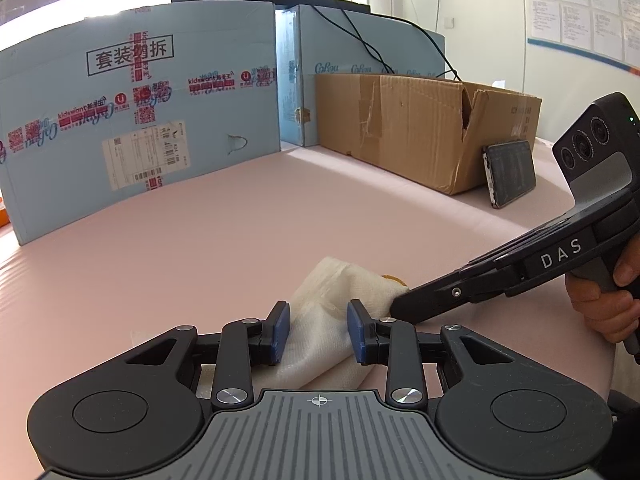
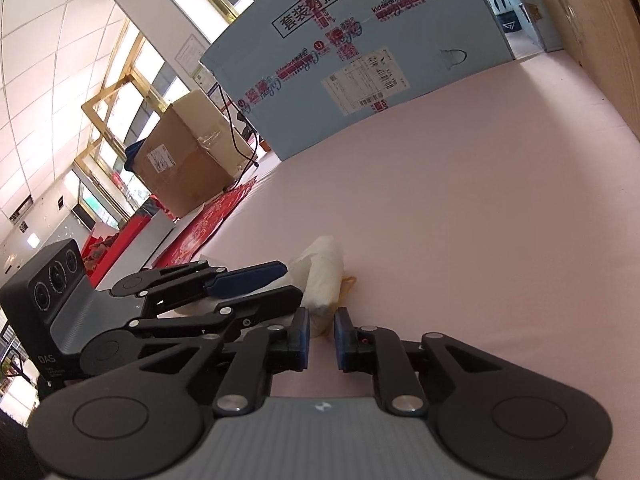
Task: Fold shopping bag
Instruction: 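Loop the rubber band over the bag's folded end with the right gripper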
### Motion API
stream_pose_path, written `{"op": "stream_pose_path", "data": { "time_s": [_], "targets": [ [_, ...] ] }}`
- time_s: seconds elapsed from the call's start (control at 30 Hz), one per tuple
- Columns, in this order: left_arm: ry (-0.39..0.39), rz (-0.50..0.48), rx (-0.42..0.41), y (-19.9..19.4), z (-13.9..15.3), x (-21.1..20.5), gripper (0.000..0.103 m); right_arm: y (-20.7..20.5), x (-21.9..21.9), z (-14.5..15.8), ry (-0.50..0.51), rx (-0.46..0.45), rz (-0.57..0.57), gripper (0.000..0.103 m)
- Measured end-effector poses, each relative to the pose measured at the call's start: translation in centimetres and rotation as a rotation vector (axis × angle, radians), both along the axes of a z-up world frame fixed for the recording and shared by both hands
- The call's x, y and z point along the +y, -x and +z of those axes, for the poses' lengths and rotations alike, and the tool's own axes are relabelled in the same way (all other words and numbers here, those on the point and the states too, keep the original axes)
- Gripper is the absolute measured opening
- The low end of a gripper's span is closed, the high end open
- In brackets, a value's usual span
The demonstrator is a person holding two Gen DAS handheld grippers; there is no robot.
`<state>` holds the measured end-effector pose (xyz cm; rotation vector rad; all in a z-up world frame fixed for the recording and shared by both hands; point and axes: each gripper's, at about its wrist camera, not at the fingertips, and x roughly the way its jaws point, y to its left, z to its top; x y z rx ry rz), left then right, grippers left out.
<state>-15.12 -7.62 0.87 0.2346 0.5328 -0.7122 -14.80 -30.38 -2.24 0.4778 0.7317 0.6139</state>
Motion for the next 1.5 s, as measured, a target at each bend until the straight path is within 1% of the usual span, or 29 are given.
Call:
{"op": "stream_pose_path", "data": {
  "time_s": [0.1, 0.13, 0.23, 0.3, 0.37, 0.5, 0.6, 0.7, 0.8, 0.9, 0.97, 1.03, 1.13, 1.2, 1.3, 1.33, 1.37, 1.43, 1.47, 1.5],
  "targets": [
    [0.002, 0.000, 0.004, 0.0, 0.0, 0.0, 0.031, 0.6, -0.3, -0.1, -0.006, -0.008, 0.005, 0.000],
    [0.002, 0.000, 0.004, 0.0, 0.0, 0.0, 0.031, 0.7, -0.4, -0.1, -0.014, -0.010, 0.007, 0.000],
    [-0.003, 0.002, 0.000, 0.2, 0.0, -0.1, 0.031, 1.4, -1.1, -0.1, -0.083, -0.008, 0.011, 0.000],
    [-0.010, 0.001, -0.006, 0.3, 0.0, -0.3, 0.031, 1.0, -1.5, -0.3, -0.135, -0.001, -0.011, 0.000],
    [-0.014, 0.001, -0.011, 0.3, 0.0, -0.3, 0.031, 0.4, -1.7, -0.7, -0.217, 0.025, -0.012, 0.000],
    [-0.027, -0.001, -0.022, 0.4, 0.0, -0.4, 0.031, -0.4, -1.4, -0.7, -0.281, 0.035, -0.013, 0.000],
    [-0.038, -0.003, -0.031, 0.5, 0.0, -0.6, 0.031, -1.6, -2.0, -1.0, -0.330, 0.074, -0.069, 0.000],
    [-0.049, -0.004, -0.041, 0.6, 0.1, -0.7, 0.031, -3.4, -1.8, -1.5, -0.365, 0.133, -0.097, 0.001],
    [-0.060, -0.006, -0.050, 0.7, 0.1, -0.9, 0.031, -4.9, -0.8, -1.9, -0.376, 0.183, -0.099, 0.001],
    [-0.066, -0.010, -0.054, 0.5, 0.1, -0.8, 0.031, -6.4, -0.6, -2.5, -0.417, 0.245, -0.120, 0.001],
    [-0.069, -0.011, -0.056, 0.4, 0.1, -0.7, 0.031, -7.3, -0.3, -2.6, -0.410, 0.262, -0.119, 0.001],
    [-0.073, -0.011, -0.061, 0.4, 0.1, -0.8, 0.031, -9.0, 0.4, -2.7, -0.383, 0.288, -0.111, 0.001],
    [-0.083, -0.011, -0.071, 0.6, 0.1, -0.9, 0.031, -11.2, 1.5, -2.8, -0.326, 0.330, -0.055, 0.001],
    [-0.102, -0.013, -0.091, 0.9, 0.0, -1.2, 0.031, -12.7, 2.7, -2.3, -0.257, 0.349, 0.026, 0.002],
    [-0.144, -0.015, -0.133, 1.5, -0.1, -1.9, 0.030, -14.5, 4.5, -1.0, -0.133, 0.341, 0.129, 0.002],
    [-0.161, -0.015, -0.150, 1.7, -0.2, -2.1, 0.030, -15.0, 5.8, 0.0, -0.047, 0.322, 0.189, 0.002],
    [-0.178, -0.016, -0.167, 1.9, -0.2, -2.4, 0.030, -15.1, 6.9, 0.8, 0.024, 0.301, 0.229, 0.005],
    [-0.217, -0.020, -0.207, 2.4, -0.4, -3.0, 0.030, -15.0, 9.3, 2.4, 0.159, 0.267, 0.318, 0.006],
    [-0.240, -0.024, -0.231, 2.8, -0.6, -3.3, 0.028, -14.6, 10.6, 3.1, 0.222, 0.252, 0.366, 0.009],
    [-0.261, -0.024, -0.253, 3.0, -0.7, -3.6, 0.028, -13.4, 11.8, 3.7, 0.274, 0.242, 0.419, 0.018]
  ]
}}
